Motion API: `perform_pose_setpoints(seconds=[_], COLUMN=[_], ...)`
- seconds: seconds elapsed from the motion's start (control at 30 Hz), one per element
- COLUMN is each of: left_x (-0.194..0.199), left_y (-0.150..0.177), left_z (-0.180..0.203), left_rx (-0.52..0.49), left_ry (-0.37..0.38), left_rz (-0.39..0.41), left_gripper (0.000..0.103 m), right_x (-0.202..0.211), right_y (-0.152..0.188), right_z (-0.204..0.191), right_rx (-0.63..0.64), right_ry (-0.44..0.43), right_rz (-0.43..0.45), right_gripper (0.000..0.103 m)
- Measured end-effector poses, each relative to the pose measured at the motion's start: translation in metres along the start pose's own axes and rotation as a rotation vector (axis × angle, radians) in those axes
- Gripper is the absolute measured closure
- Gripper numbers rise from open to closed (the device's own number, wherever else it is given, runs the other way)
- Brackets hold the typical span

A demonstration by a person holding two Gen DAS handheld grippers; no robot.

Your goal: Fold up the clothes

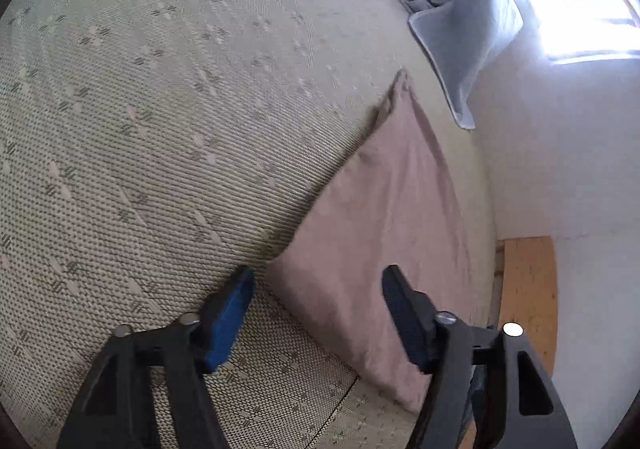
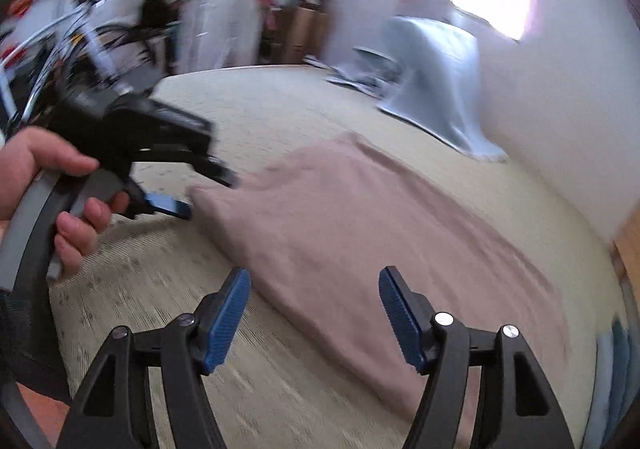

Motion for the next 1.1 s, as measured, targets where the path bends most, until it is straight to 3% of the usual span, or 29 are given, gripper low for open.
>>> perform_pose_setpoints(seconds=[0.03,0.1,0.23,0.43,0.73,0.8,0.87,0.93,1.1], left_x=[-0.003,-0.010,-0.015,-0.002,-0.003,-0.005,-0.008,-0.010,-0.012], left_y=[0.000,0.001,-0.002,-0.010,-0.016,-0.016,-0.017,-0.018,-0.023], left_z=[-0.001,-0.003,0.000,0.018,0.034,0.036,0.038,0.040,0.046], left_rx=[0.009,0.033,0.067,0.058,0.036,0.041,0.047,0.054,0.088], left_ry=[-0.004,0.002,0.050,0.145,0.205,0.212,0.226,0.238,0.279], left_rz=[-0.013,-0.048,-0.057,-0.025,-0.026,-0.025,-0.028,-0.027,-0.001], left_gripper=[0.066,0.084,0.098,0.101,0.101,0.101,0.101,0.101,0.095], right_x=[-0.008,-0.018,-0.047,-0.074,-0.102,-0.108,-0.115,-0.118,-0.112], right_y=[-0.004,-0.002,-0.001,0.010,0.006,0.008,0.010,0.006,-0.008], right_z=[-0.011,-0.024,-0.054,-0.088,-0.087,-0.086,-0.084,-0.079,-0.069], right_rx=[0.036,0.096,0.248,0.428,0.457,0.471,0.480,0.456,0.384], right_ry=[-0.009,-0.020,-0.028,-0.030,0.049,0.051,0.058,0.063,0.027], right_rz=[0.001,-0.004,-0.018,-0.014,-0.003,-0.017,-0.036,-0.049,-0.050], right_gripper=[0.032,0.032,0.031,0.030,0.031,0.041,0.075,0.095,0.099])
Point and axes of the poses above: each gripper's, at about its wrist camera, not at the fingertips, and x roughly against the way its jaws point, z to its right, y to its underside, the point moved 5 cm from there along -x, roughly the way its jaws point, and after that the axes turned 12 degrees about -x, right-handed, at the moved point
